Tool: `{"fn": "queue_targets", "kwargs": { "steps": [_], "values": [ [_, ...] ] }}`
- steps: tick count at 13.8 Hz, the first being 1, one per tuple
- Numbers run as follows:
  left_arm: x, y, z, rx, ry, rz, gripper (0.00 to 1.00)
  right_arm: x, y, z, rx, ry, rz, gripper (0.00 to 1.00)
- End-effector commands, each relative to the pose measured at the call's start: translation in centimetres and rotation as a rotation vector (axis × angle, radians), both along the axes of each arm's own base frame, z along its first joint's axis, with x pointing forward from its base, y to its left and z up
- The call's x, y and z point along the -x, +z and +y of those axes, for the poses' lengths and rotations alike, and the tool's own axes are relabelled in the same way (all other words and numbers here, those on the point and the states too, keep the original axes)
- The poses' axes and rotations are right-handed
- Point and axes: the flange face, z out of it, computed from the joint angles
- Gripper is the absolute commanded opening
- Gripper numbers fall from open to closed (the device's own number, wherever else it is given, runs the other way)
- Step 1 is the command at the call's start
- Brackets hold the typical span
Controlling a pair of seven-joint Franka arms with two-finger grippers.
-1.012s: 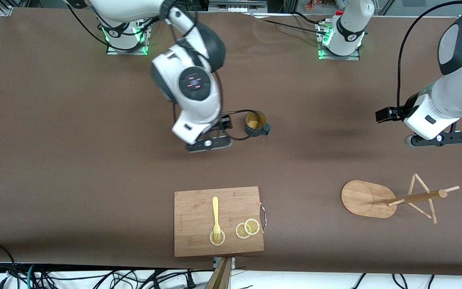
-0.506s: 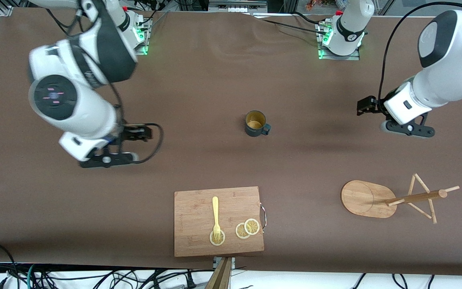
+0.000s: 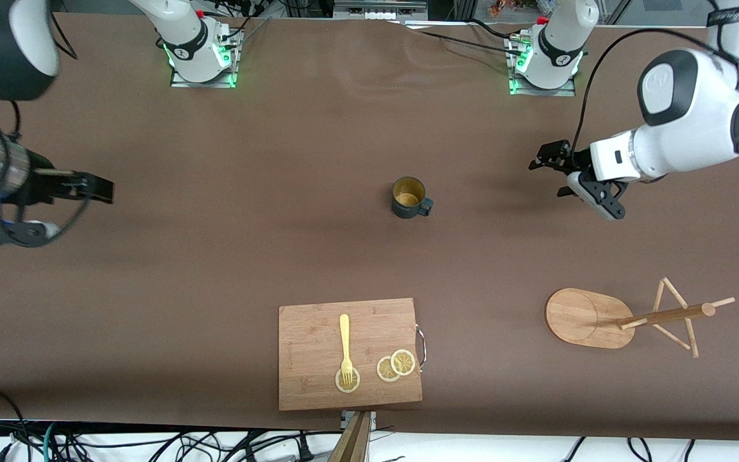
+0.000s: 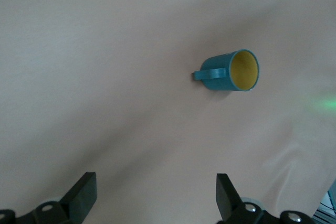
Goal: Pass cup and hang on rack
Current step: 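Reach the left gripper to the mug and grasp its body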
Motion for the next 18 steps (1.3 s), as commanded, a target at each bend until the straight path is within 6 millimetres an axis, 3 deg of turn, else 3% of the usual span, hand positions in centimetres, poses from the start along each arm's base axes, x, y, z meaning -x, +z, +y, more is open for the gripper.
{"fn": "queue_targets", "kwargs": {
  "steps": [1, 3, 5, 8, 11, 14, 18],
  "values": [
    [-0.5, -4.0, 0.9, 0.149, -0.092, -0.061, 1.00, 3.1, 1.5, -0.8, 0.031, 0.003, -0.003, 1.00],
    [-1.0, -6.9, 0.4, 0.285, -0.207, -0.153, 1.00, 4.9, 5.2, -4.5, 0.019, -0.065, -0.090, 1.00],
    [-1.2, -11.2, 0.1, 0.428, -0.239, -0.242, 1.00, 6.6, 6.4, -6.7, -0.005, -0.109, -0.108, 1.00],
    [-0.8, -16.8, -1.8, 0.604, -0.265, -0.403, 1.00, 7.0, 5.2, -7.6, -0.044, -0.030, -0.075, 1.00],
    [0.0, -20.1, -6.8, 0.664, -0.367, -0.621, 1.00, 6.5, 4.4, -7.8, -0.050, -0.006, -0.055, 1.00],
    [2.4, -23.9, -12.9, 0.720, -0.388, -0.756, 1.00, 6.4, 4.4, -7.8, -0.052, 0.013, -0.053, 1.00],
    [3.7, -26.6, -15.1, 0.725, -0.418, -0.842, 1.00, 6.2, 4.1, -7.8, -0.052, 0.012, -0.052, 1.00]
  ]
}}
